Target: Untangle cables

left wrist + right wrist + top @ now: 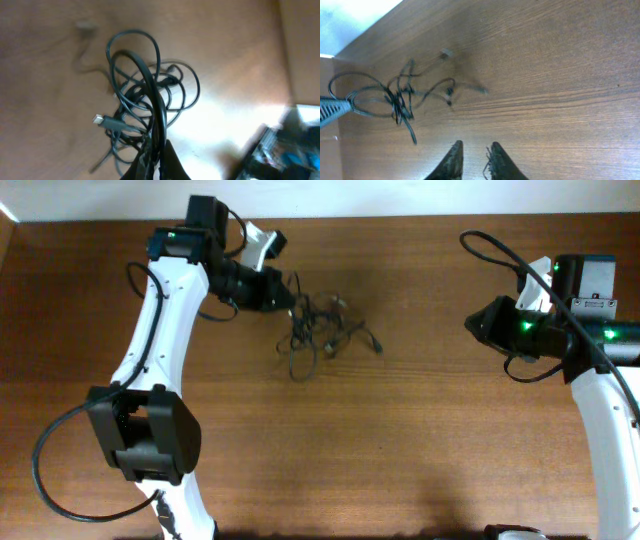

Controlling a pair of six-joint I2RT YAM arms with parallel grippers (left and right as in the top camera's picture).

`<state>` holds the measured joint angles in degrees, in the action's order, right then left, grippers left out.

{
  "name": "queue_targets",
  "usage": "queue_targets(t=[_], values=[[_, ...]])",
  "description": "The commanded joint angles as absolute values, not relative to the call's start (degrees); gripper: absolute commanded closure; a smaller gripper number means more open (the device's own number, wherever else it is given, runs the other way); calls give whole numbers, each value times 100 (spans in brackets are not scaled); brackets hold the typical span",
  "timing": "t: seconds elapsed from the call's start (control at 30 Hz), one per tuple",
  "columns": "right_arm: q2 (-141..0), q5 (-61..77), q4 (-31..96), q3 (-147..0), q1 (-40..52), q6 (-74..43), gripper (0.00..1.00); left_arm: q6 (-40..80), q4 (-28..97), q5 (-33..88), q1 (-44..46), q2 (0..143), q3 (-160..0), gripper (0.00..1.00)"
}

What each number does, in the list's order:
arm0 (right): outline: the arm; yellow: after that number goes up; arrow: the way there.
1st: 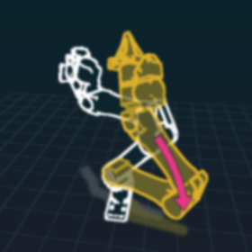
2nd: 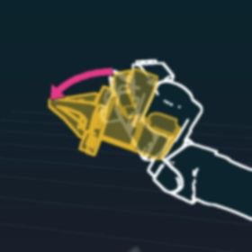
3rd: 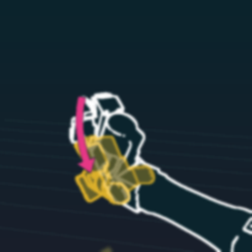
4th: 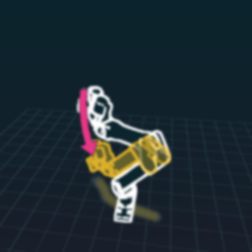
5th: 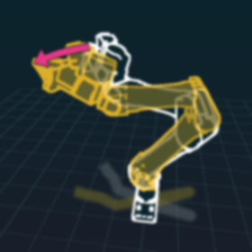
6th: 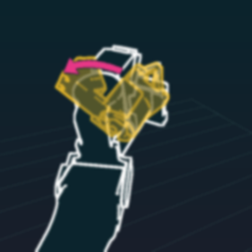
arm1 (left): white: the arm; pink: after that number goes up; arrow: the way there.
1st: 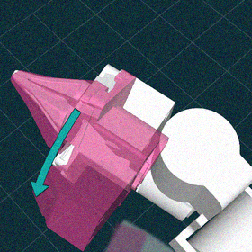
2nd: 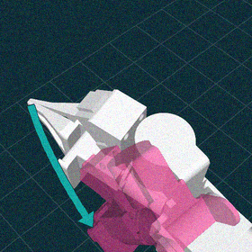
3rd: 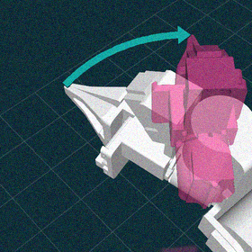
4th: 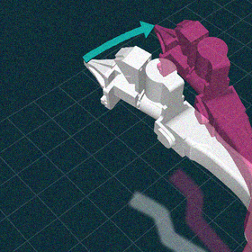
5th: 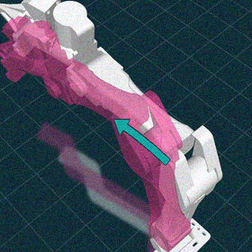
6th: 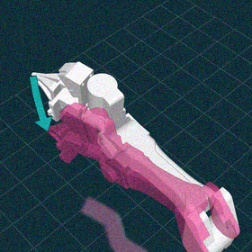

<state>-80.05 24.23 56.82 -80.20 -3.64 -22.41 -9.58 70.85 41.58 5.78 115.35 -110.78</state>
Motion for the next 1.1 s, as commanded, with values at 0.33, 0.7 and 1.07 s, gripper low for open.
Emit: queue_targets(t=[0.33, 0.7, 1.07], values=[[-7988, 2351, 5725, -8101, -340, -2119, 53, -2215, 7776, 1214, 2084, 11518, -11135, 43], [-7988, 2331, 5857, -8101, -340, -1968, 47, -279, 6582, -132, 1767, 11732, -9511, 69], [-7988, 2331, 5852, -8101, -340, -1968, 46, -1682, 4383, 134, 1549, 11734, -8001, 67]])
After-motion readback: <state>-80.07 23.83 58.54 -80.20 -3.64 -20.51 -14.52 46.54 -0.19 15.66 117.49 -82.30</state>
